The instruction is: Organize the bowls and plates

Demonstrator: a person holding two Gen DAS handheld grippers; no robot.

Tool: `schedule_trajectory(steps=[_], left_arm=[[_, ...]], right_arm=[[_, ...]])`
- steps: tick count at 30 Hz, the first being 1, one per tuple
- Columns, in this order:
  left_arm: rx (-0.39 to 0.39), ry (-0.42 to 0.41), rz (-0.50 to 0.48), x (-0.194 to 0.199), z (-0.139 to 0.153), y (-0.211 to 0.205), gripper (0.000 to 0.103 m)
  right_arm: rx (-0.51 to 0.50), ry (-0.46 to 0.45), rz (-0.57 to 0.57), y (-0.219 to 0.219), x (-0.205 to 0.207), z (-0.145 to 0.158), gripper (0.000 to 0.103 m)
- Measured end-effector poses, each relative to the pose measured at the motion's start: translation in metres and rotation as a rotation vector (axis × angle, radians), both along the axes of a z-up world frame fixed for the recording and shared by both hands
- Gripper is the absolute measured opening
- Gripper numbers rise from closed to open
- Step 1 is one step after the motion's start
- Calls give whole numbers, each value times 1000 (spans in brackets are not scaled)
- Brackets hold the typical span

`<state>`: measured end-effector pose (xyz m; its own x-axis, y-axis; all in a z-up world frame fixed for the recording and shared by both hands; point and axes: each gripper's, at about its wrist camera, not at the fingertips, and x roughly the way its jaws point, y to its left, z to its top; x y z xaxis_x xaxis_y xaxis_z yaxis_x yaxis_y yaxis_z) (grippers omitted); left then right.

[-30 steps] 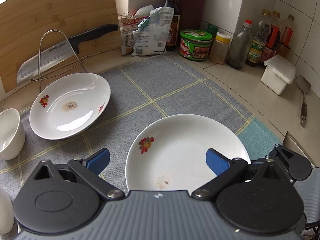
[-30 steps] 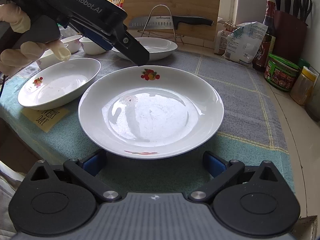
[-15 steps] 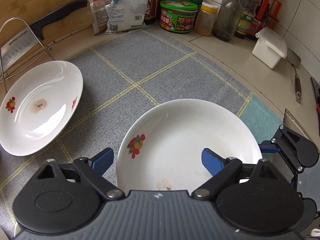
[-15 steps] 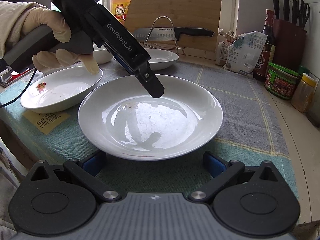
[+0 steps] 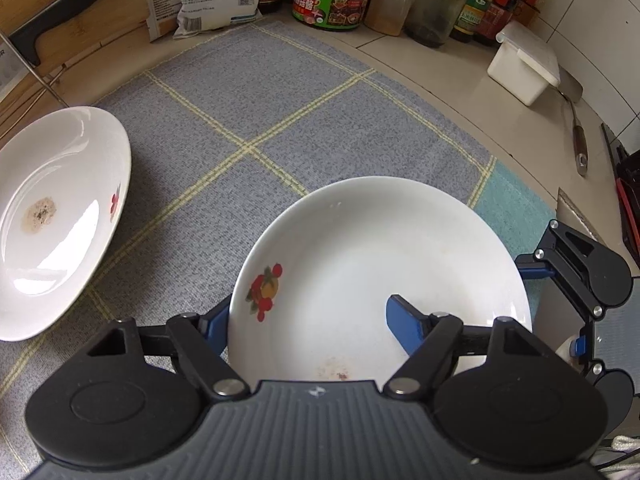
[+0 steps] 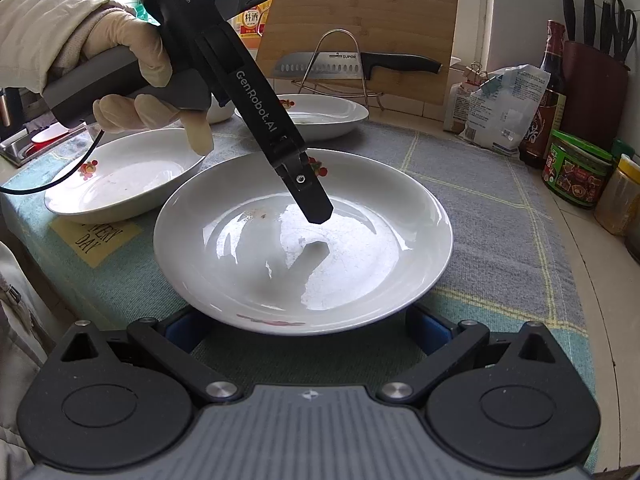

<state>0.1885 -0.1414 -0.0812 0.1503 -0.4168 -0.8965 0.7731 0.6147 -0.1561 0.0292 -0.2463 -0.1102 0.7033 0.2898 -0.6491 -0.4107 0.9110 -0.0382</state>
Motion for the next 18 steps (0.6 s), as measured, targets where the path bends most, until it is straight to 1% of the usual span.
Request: schedule_trajectory(steps=[9, 18], left_arm=[[19, 0, -61, 2, -2, -5, 77], [17, 5, -73, 4, -3, -5, 76]], right_arm=[[-11, 18, 10, 3, 4, 2, 103], [-20, 38, 16, 7, 7, 4, 103]])
